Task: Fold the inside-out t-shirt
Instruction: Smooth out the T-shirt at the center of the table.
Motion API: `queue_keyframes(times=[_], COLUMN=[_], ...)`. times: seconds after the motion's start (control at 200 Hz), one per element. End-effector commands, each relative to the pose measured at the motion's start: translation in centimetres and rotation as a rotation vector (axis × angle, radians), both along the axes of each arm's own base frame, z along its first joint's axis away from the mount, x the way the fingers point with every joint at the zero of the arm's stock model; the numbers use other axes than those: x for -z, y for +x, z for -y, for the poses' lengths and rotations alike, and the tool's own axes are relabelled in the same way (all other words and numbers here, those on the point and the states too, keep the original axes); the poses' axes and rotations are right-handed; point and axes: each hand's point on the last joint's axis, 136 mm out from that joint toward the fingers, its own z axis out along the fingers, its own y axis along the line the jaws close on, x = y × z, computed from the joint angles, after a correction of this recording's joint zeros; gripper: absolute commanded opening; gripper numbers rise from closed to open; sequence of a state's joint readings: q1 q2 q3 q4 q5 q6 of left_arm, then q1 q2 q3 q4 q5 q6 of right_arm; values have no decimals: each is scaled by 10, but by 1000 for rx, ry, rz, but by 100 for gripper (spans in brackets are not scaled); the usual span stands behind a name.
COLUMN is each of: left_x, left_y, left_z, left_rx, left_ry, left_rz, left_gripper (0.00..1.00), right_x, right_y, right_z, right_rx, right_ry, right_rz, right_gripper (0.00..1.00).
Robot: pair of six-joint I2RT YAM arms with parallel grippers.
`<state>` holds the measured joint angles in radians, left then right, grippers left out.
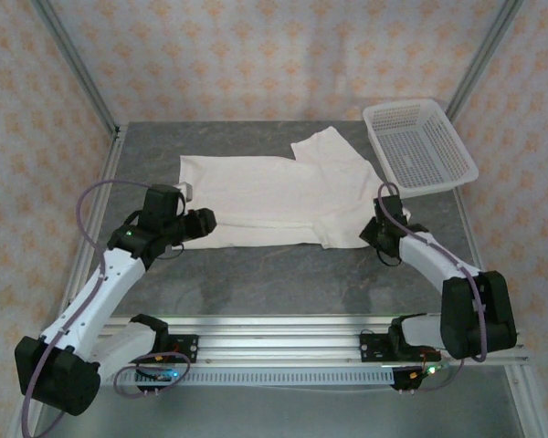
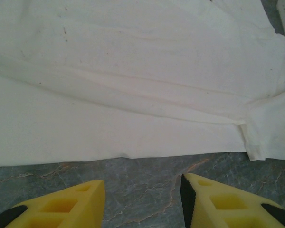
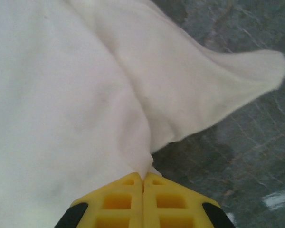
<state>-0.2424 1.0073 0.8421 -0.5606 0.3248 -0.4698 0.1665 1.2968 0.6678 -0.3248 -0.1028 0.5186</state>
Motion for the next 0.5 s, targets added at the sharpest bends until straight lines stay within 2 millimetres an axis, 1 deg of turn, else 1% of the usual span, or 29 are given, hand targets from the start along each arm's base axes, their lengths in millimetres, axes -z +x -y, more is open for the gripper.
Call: queue_keyframes(times=[0.0, 0.06, 0.135, 0.175, 0.195, 0.2, 0.22, 0.235, 0.24, 0.325, 0.42, 0.465, 0.495], left_x=[3, 2, 2, 2, 2, 2, 2, 3, 4, 7, 10, 11, 12], left_y=[0, 1, 1, 1, 1, 1, 1, 0, 0, -2, -4, -5, -5], left_z=[-2, -1, -1, -1, -1, -1, -1, -1, -1, -3, -5, -6, -7], left_rx=[-6, -4, -5, -4, -6, -6, -5, -7, -7, -10, -14, -20, -24], left_ry=[22, 15, 12, 13, 13, 13, 14, 16, 15, 25, 35, 37, 35], left_rz=[-3, -1, -3, -3, -4, -5, -6, -9, -10, -18, -26, -28, -29], left_gripper=[46, 46, 47, 47, 47, 47, 47, 47, 47, 47, 47, 47, 47], right_x=[-29, -45, -63, -67, -73, -71, -75, -74, -77, -75, -67, -64, -63], right_y=[19, 36, 63, 79, 89, 90, 100, 107, 109, 152, 194, 209, 216], right_z=[-17, -28, -35, -36, -37, -37, -37, -37, -37, -31, -35, -38, -39], right_rx=[-34, -42, -18, 5, 18, 21, 32, 43, 48, 127, 160, 162, 157], right_ry=[87, 144, 184, 194, 197, 197, 196, 192, 191, 164, 156, 160, 156], right_rz=[44, 82, 113, 111, 118, 112, 117, 113, 120, 119, 103, 89, 86], right_gripper=[0, 0, 0, 0, 0, 0, 0, 0, 0, 0, 0, 9, 18])
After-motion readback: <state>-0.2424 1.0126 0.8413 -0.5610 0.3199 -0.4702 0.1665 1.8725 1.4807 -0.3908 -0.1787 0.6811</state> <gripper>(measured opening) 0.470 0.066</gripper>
